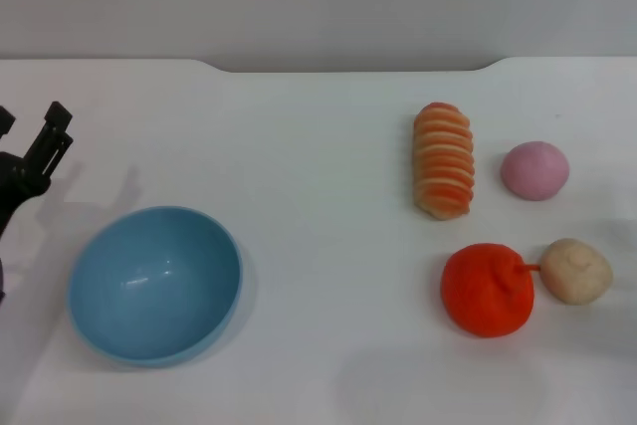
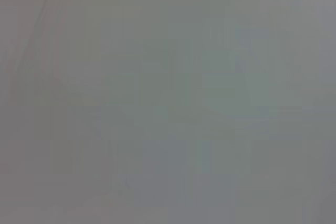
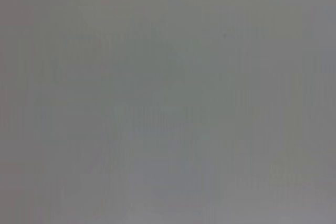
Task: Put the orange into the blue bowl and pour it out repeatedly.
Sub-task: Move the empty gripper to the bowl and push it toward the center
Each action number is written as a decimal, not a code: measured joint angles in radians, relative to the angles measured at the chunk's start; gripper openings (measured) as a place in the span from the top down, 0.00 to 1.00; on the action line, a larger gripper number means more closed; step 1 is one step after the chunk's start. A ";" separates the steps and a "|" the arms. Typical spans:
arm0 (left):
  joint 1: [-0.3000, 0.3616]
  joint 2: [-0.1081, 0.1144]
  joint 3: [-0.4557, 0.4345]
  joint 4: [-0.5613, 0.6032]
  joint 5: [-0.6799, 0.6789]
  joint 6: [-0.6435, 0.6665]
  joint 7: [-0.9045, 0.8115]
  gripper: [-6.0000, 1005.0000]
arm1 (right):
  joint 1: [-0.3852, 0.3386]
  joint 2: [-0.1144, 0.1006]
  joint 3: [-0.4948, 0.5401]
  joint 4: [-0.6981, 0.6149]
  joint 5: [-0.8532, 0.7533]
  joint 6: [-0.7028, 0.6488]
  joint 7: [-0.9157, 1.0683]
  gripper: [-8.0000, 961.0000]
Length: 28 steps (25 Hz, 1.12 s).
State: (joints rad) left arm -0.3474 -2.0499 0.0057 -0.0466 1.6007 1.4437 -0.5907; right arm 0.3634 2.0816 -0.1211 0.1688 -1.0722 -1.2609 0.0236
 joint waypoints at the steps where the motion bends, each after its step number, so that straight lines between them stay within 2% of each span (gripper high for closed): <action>1: -0.008 0.000 0.008 0.040 0.016 -0.004 -0.057 0.22 | 0.000 0.000 0.000 0.000 -0.001 0.000 0.000 0.15; 4: -0.034 -0.001 0.072 0.166 0.045 -0.015 -0.209 0.22 | 0.000 0.000 0.000 -0.002 -0.001 0.000 0.000 0.15; 6: -0.051 -0.003 0.152 0.264 0.050 -0.036 -0.323 0.22 | 0.000 0.000 0.000 -0.002 0.000 0.002 0.000 0.15; 7: -0.059 -0.004 0.195 0.309 0.051 -0.053 -0.373 0.22 | 0.000 0.000 0.000 -0.003 0.001 0.005 0.000 0.15; 8: -0.070 -0.005 0.293 0.394 0.051 -0.095 -0.482 0.22 | 0.000 0.000 0.000 -0.003 0.001 0.008 0.000 0.15; 9: -0.070 -0.005 0.293 0.394 0.051 -0.095 -0.482 0.22 | 0.000 0.000 0.000 -0.004 0.001 0.013 0.000 0.15; 11: -0.076 -0.005 0.399 0.481 0.051 -0.130 -0.582 0.22 | 0.000 -0.001 0.000 -0.004 0.002 0.021 0.000 0.15; 16: -0.068 0.000 0.559 0.657 0.066 -0.142 -0.763 0.22 | -0.001 -0.002 0.000 -0.005 0.002 0.032 0.000 0.15; 19: -0.054 0.003 0.615 0.763 0.117 -0.145 -0.868 0.22 | -0.001 -0.002 -0.001 -0.007 0.000 0.043 -0.001 0.15; 20: -0.046 0.005 0.627 0.835 0.168 -0.142 -0.938 0.22 | -0.001 -0.002 -0.001 -0.008 -0.002 0.049 -0.001 0.15; 23: -0.044 0.011 0.638 0.902 0.243 -0.134 -1.019 0.22 | 0.002 -0.002 -0.001 -0.013 -0.003 0.068 -0.001 0.15; 28: -0.042 0.036 0.651 0.993 0.358 -0.058 -1.187 0.22 | 0.009 -0.002 -0.005 -0.025 -0.003 0.089 -0.001 0.15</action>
State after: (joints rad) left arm -0.3895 -2.0141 0.6568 0.9467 1.9588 1.3862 -1.7780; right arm 0.3724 2.0800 -0.1264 0.1439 -1.0756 -1.1718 0.0230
